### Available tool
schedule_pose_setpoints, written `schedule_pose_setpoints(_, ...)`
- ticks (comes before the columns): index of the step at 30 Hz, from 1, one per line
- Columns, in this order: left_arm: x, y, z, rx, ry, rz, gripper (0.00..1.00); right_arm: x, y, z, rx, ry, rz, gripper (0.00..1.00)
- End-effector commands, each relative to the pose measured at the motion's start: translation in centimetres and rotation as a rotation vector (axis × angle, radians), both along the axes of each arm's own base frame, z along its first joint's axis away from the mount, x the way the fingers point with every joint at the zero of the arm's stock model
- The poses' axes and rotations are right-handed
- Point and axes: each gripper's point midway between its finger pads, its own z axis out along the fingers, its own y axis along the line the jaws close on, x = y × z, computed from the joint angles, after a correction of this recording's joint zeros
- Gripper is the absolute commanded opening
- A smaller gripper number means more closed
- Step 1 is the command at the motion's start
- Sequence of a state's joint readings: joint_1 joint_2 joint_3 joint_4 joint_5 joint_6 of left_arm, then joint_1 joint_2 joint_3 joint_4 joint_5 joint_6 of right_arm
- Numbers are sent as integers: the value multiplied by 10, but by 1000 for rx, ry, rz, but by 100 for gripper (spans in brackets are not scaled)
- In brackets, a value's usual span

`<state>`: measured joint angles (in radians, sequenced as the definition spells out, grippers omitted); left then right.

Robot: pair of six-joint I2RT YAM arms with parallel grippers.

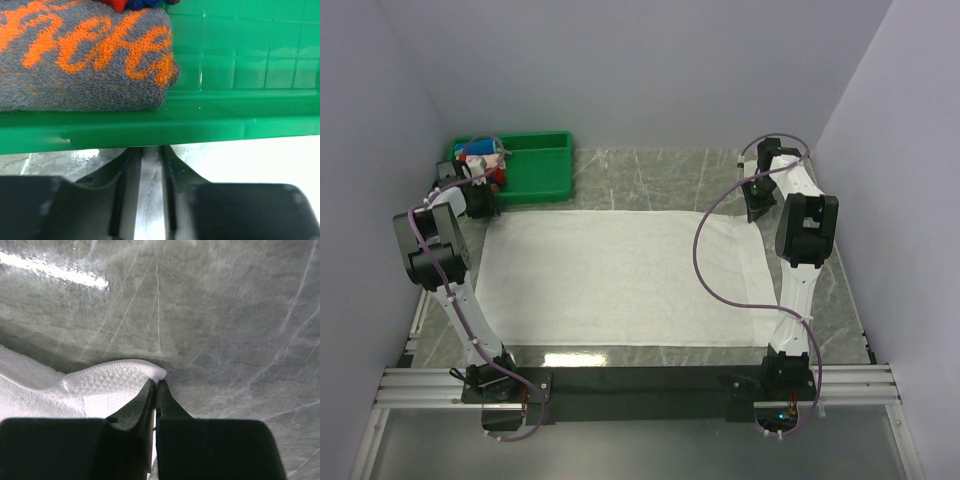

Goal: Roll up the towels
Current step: Fold the towel

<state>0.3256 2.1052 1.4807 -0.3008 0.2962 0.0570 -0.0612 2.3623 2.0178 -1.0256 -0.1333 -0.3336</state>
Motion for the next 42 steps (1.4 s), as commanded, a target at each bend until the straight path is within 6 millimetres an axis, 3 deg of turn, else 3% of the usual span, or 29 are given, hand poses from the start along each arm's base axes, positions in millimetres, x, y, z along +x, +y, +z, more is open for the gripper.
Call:
schedule_pose_setpoints(1, -18, -8, -12, -10, 80, -17, 24, 0, 8, 11, 25, -11, 12, 0)
schedule_pose_setpoints(5, -12, -11, 4, -28, 57, -42, 6, 1, 8, 14, 27, -20, 14, 0)
schedule_pose_setpoints(8, -5, -16, 30, -51, 7, -89, 1, 3, 7, 23, 24, -47, 20, 0)
schedule_pose_setpoints(11, 0, -22, 63, -98, -39, -147, 1, 7, 8, 38, 37, -87, 26, 0)
schedule_pose_setpoints(15, -2, -18, 88, -95, -60, -176, 0, 13, 7, 67, 62, -169, 30, 0)
schedule_pose_setpoints(21, -1, -5, 116, -110, -101, -178, 1, 21, -2, 94, 77, -224, 16, 0)
schedule_pose_setpoints(28, 1, 1, 142, -80, -148, -205, 1, 25, -7, 112, 98, -269, 20, 0)
schedule_pose_setpoints(37, 43, 18, 169, -93, -263, -131, 0, 70, -15, 130, 82, -395, -6, 0)
schedule_pose_setpoints(42, 70, 28, 192, -92, -349, -91, 0, 93, -18, 165, 60, -531, -21, 0)
